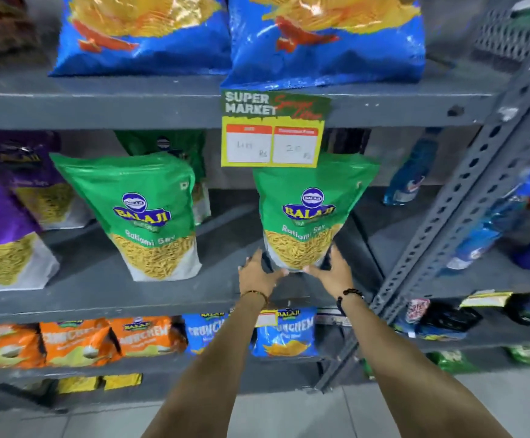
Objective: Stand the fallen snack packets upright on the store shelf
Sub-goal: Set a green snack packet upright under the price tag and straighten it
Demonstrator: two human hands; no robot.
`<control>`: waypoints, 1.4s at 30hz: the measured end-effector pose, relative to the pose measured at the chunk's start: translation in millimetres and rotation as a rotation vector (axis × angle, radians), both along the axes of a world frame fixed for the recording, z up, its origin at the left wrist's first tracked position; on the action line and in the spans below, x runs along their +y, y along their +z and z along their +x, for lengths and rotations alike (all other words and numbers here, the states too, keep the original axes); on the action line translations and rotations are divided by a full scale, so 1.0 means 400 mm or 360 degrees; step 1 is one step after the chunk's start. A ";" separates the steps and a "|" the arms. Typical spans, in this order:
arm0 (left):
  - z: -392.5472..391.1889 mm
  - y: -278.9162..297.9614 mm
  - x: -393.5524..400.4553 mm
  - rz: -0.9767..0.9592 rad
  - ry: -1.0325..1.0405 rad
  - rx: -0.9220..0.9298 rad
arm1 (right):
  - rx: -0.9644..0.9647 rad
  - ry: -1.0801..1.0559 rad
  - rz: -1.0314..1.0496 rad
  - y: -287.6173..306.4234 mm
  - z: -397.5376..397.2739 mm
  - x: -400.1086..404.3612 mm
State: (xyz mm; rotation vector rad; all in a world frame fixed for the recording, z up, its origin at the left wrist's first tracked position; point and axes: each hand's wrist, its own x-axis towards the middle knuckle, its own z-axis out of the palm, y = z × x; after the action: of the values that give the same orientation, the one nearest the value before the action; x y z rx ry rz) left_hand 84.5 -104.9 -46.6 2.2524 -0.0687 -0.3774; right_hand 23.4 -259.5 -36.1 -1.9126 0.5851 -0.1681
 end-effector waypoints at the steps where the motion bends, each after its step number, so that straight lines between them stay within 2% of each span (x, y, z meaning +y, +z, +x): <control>1: -0.004 0.002 -0.004 -0.0008 0.0022 -0.0018 | -0.0001 0.0011 -0.0008 0.006 0.001 -0.002; 8: -0.020 0.016 -0.005 -0.0174 0.0120 -0.0127 | 0.0045 0.0081 -0.0091 0.000 0.025 -0.014; 13: -0.032 0.030 0.002 -0.0301 0.0193 -0.0076 | 0.0077 0.0130 -0.0197 0.010 0.036 -0.006; 23: -0.038 0.053 0.005 -0.0291 0.0145 -0.0040 | 0.0077 -0.0008 -0.0114 -0.001 0.032 0.002; 42: -0.032 0.046 0.009 -0.0269 0.0128 -0.0007 | 0.0014 -0.0055 -0.0051 0.003 0.019 0.002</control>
State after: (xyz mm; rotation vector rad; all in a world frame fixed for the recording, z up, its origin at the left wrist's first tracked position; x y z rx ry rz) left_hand 71.7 -101.4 -28.1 2.0821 -0.0117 -0.3119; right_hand 31.0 -258.7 -35.1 -1.9360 0.6247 -0.1926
